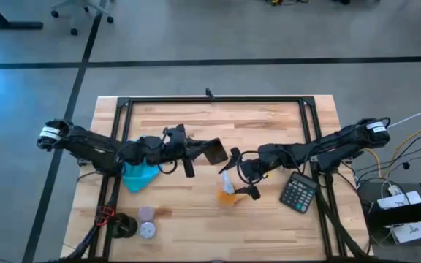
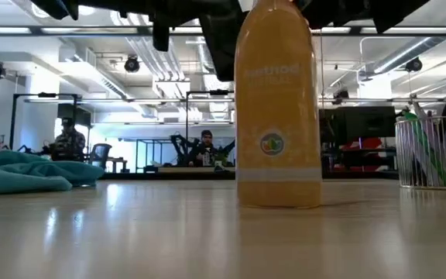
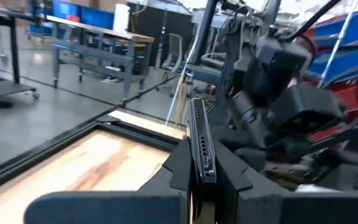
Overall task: Apply microfiber cloth
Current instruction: Spray the front and back of the black cellphone using the orange spray bottle
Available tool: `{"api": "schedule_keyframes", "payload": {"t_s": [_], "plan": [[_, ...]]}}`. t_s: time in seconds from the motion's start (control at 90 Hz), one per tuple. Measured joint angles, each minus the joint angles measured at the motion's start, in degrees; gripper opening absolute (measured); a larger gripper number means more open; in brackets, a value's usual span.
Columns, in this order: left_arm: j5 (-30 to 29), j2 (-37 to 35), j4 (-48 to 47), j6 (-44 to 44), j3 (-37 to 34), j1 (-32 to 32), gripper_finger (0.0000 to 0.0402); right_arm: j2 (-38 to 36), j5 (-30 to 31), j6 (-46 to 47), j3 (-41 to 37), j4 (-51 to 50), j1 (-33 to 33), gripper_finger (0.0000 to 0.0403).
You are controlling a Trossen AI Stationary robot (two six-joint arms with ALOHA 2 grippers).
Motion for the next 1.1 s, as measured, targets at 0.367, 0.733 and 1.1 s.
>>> {"api": "schedule_keyframes", "payload": {"t_s": [0.367, 0.733, 1.1], "plan": [[4.02, 0.13, -1.92, 2.76, 1.11, 2.71, 0.0010, 0.00, 5.27, 1.33, 0.00, -0.02, 1.92, 0.0357], [4.57, 0.13, -1.69, 5.59, 1.11, 3.12, 0.0010, 0.00, 11.17, 4.12, 0.00, -0.12, 4.14, 0.0304], [5.90, -0.04, 1.52, 12.11, 1.42, 4.67, 0.0010, 1.25, 11.47, 7.03, 0.09, 0.24, 5.10, 0.0206]]}}
